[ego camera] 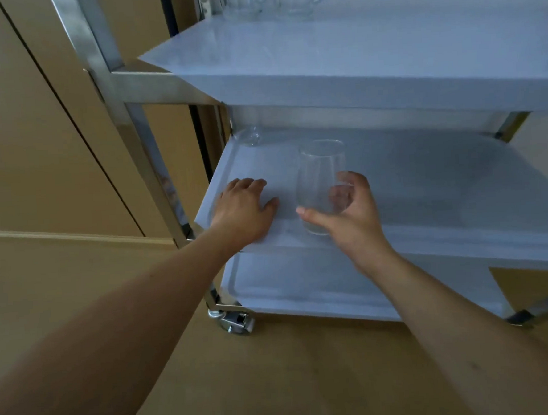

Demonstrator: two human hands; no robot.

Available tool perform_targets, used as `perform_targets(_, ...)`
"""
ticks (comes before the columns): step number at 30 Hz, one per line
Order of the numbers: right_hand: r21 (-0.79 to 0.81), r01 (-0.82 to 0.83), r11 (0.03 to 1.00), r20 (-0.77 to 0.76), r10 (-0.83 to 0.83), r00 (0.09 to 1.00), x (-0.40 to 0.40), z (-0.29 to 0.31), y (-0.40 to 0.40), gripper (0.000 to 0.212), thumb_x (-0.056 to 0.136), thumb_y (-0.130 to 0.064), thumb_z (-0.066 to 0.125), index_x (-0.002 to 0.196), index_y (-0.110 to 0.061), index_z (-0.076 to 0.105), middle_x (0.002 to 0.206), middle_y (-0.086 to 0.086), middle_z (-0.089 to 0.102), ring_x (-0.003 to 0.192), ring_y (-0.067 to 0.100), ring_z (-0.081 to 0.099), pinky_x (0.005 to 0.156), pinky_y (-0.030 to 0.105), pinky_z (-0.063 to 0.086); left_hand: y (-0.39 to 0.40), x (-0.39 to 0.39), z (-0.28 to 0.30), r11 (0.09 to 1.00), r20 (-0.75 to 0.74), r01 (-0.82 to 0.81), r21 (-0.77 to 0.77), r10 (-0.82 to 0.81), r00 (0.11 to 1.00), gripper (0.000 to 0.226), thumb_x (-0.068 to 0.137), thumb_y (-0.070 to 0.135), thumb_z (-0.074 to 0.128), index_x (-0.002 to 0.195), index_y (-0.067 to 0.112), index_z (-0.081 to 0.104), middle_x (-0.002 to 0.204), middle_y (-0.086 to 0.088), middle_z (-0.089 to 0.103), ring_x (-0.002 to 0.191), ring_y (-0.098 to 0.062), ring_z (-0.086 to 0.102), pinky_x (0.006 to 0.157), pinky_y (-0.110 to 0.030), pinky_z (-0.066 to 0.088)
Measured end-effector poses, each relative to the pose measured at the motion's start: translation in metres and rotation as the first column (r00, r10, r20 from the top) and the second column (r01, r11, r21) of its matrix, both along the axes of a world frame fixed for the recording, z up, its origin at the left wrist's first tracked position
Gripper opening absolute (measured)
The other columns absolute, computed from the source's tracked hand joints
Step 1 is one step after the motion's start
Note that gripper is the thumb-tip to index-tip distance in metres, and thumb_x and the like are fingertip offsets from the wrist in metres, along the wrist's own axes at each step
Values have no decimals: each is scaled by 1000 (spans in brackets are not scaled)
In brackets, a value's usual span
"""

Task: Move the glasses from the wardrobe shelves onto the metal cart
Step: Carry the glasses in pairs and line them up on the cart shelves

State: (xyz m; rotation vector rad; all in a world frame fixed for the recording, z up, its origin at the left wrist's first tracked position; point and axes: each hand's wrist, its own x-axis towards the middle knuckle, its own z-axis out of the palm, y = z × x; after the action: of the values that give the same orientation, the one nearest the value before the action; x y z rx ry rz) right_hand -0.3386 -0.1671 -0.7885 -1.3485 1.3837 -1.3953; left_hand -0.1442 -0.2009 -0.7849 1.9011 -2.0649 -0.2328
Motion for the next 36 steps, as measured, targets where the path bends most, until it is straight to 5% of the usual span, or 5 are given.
perform_targets(16,-46,-42,998,-180,33,983,18,-12,-92,93,59,-28,98,135,-20,45,118,1,60,100,13,58,83,19,47,-20,2,-19,998,173,-15,-65,26,984,47,99,55,34,123,26,62,129,1,62,123,-24,54,106,-43,34)
perform_targets(36,-69,-17,997,-210,2,978,55,-9,-254,90,59,-36,97,132,-16,50,123,1,62,105,14,62,94,27,52,-27,1,-30,992,222,-14,-123,41,974,53,93,55,22,112,26,62,110,3,61,114,-22,54,100,-44,38)
